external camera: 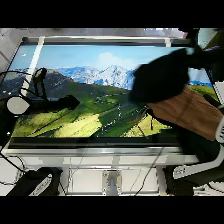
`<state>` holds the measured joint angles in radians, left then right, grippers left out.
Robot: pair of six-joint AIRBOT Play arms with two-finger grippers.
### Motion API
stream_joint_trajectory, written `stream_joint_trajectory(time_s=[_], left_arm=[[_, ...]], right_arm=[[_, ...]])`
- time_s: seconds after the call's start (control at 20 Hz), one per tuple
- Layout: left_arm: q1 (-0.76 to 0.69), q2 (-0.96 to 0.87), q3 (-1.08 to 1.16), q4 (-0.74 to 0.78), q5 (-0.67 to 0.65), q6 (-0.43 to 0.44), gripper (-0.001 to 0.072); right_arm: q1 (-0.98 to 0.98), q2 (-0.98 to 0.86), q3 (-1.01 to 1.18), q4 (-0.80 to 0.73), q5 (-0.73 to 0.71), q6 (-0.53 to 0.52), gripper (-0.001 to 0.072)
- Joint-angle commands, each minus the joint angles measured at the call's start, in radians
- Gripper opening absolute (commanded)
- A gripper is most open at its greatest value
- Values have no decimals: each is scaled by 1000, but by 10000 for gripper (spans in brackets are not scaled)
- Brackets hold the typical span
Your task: Fold the clothes and pants, and hang the long-sleeved shirts on hangers.
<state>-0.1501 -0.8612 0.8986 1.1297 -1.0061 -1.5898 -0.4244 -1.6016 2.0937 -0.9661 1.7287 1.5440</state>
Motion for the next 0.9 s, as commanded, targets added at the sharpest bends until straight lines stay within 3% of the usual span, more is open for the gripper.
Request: stream_joint_trajectory(time_s=[0.0,0.2,0.45,0.55,0.6,0.65,0.7,0.85], left_arm=[[1,0,0,0,0,8,693],[1,0,0,0,0,8,693],[1,0,0,-8,0,7,693],[1,0,0,-8,0,7,693],[1,0,0,-8,0,7,694],[1,0,0,-8,0,7,694],[1,0,0,-8,0,7,694],[1,0,0,-8,0,7,694]], right_arm=[[-179,145,-31,-222,109,118,31],[-307,227,-85,-435,110,122,31],[-330,228,-163,-745,109,76,32],[-330,222,-197,-765,109,55,34],[-330,221,-204,-755,109,56,137],[-329,222,-201,-736,109,62,372],[-327,222,-185,-701,109,62,445],[-327,222,-88,-498,84,63,443]])
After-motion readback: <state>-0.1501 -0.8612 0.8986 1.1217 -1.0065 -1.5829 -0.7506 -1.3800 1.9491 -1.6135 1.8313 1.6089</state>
